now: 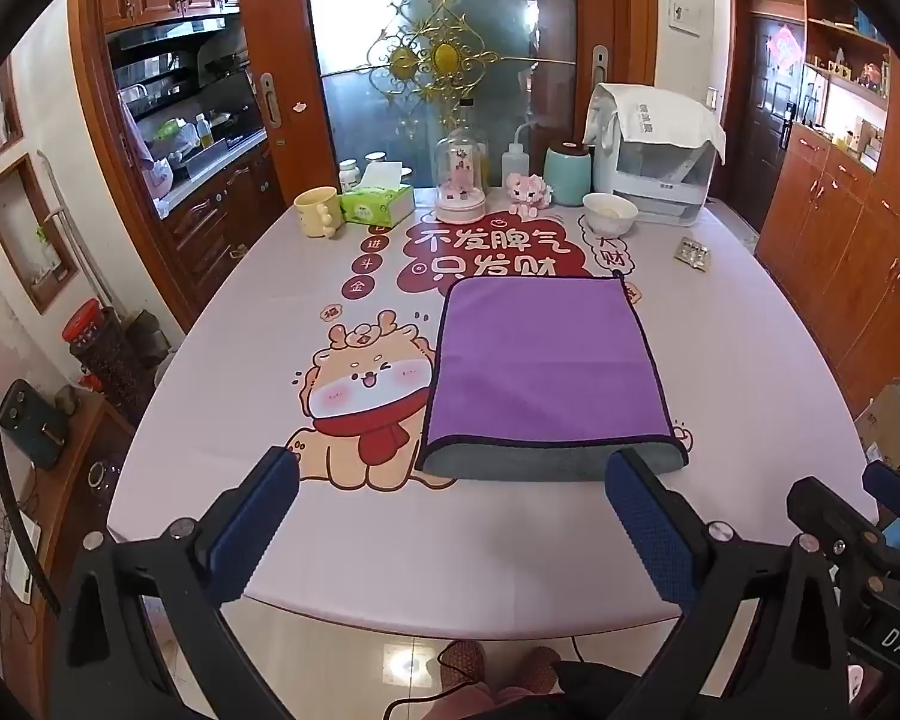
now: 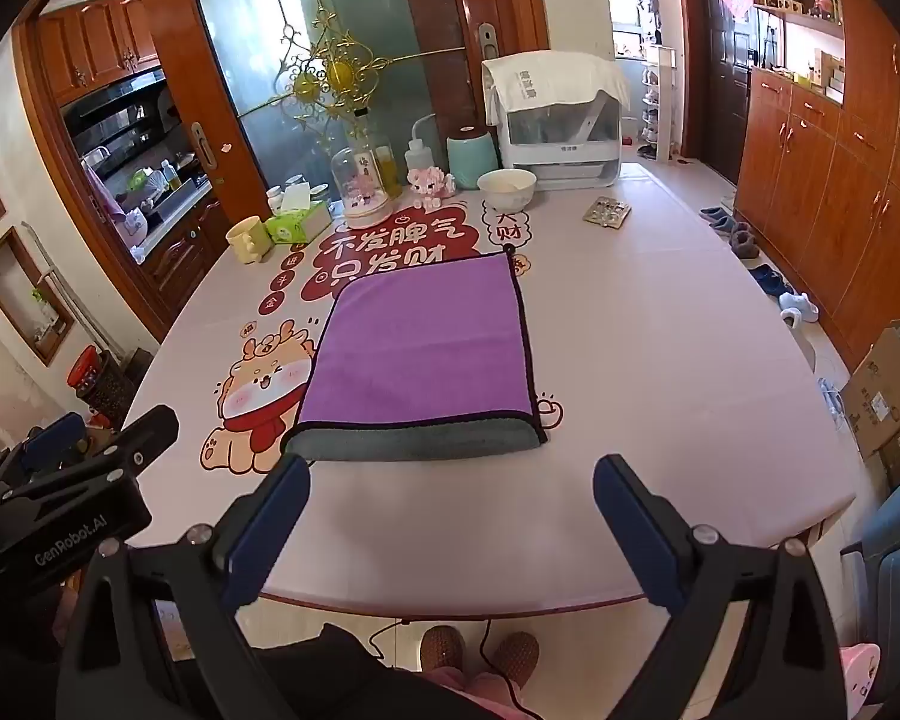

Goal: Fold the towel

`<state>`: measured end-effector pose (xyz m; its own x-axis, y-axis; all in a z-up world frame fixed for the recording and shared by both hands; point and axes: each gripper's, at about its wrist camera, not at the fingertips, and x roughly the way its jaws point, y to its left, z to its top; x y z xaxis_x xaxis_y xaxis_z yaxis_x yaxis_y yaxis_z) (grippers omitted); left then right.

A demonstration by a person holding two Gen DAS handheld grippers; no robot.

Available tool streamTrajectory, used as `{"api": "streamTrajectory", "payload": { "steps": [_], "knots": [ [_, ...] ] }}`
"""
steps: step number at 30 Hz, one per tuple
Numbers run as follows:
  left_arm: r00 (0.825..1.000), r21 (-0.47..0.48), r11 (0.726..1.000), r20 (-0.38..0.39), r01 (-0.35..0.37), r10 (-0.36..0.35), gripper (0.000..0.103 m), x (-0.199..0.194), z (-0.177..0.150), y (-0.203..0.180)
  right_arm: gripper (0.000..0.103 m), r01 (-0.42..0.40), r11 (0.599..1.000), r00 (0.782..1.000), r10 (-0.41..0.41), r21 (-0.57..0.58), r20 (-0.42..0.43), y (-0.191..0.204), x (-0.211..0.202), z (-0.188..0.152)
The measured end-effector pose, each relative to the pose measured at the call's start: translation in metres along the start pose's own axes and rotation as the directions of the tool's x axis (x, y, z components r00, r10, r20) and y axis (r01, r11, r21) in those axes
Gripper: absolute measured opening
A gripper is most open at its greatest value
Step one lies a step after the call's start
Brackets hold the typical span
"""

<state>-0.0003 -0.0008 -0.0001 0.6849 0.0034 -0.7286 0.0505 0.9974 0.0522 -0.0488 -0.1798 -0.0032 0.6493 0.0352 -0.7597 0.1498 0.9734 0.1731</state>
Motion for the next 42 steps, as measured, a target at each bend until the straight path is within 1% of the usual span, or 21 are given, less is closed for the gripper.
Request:
{"api": "streamTrajectory", "payload": {
  "steps": [1,8,9,14,16,27,29,30,31,42],
  "knots": [
    [1.0,-0.01,1.0,-0.02,0.008,-0.008,0.102,0.001,0.001,0.001,0.096,-0.001,1.0,1.0,0.001,0.001,-0.002,0.0,0.001,0.0],
    [1.0,-0.01,1.0,-0.011,0.002,-0.002,0.102,0.008,-0.001,-0.007,0.096,0.003,1.0,1.0,-0.003,-0.001,-0.003,0.0,0.001,0.0],
    [1.0,0.001,1.0,-0.009,0.002,-0.002,0.102,0.003,-0.003,-0.004,0.096,0.003,1.0,1.0,-0.003,-0.001,-0.002,0.0,0.0,0.0],
    [1.0,-0.003,1.0,-0.023,0.0,0.0,0.102,0.009,-0.006,-0.01,0.096,0.004,1.0,1.0,-0.004,0.001,-0.011,0.002,0.001,0.002],
    [0.999,-0.015,1.0,-0.03,0.01,-0.011,0.102,0.005,-0.002,0.004,0.096,0.006,1.0,1.0,-0.006,0.002,-0.011,0.002,-0.001,0.002],
    [0.999,-0.015,1.0,-0.037,0.008,-0.009,0.102,0.007,-0.002,0.006,0.096,0.01,1.0,1.0,-0.01,-0.003,-0.019,-0.005,0.008,-0.005],
    [0.999,-0.015,1.0,-0.036,0.007,-0.008,0.102,0.007,-0.002,0.006,0.096,0.015,1.0,1.0,-0.015,-0.007,-0.024,-0.003,0.01,-0.001],
    [0.999,-0.015,1.0,-0.036,0.009,-0.009,0.102,0.007,-0.002,0.006,0.096,0.021,1.0,0.999,-0.022,-0.009,-0.027,0.008,0.007,-0.002],
    [0.999,-0.014,1.0,-0.037,0.007,-0.007,0.102,0.007,-0.001,0.006,0.096,0.025,1.0,0.999,-0.025,-0.011,-0.029,0.011,0.006,-0.001],
    [0.999,-0.015,1.0,-0.042,0.005,-0.005,0.102,0.01,0.001,0.012,0.096,0.037,0.999,0.998,-0.038,-0.017,-0.043,0.011,0.005,0.003]
  ]
}}
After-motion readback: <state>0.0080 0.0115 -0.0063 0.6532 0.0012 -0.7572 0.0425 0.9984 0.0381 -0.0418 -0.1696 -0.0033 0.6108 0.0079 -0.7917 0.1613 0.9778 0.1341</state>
